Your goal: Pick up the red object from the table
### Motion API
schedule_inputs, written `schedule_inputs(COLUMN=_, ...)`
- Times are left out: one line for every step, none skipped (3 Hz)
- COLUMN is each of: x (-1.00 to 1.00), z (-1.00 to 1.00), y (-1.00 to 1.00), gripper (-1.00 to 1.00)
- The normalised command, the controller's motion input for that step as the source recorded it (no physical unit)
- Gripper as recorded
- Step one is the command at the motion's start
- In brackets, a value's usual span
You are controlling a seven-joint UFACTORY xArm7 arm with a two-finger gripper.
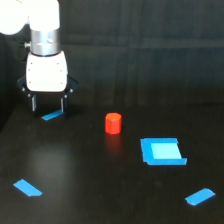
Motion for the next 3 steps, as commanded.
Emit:
schedule_inputs(x=0.8, z=0.0, y=0.02, gripper=0.95)
schedule_inputs(x=0.79, z=-0.08, y=0.05, gripper=1.0)
schedule_inputs(x=0.87, z=-0.28, y=-0.07, gripper=0.97)
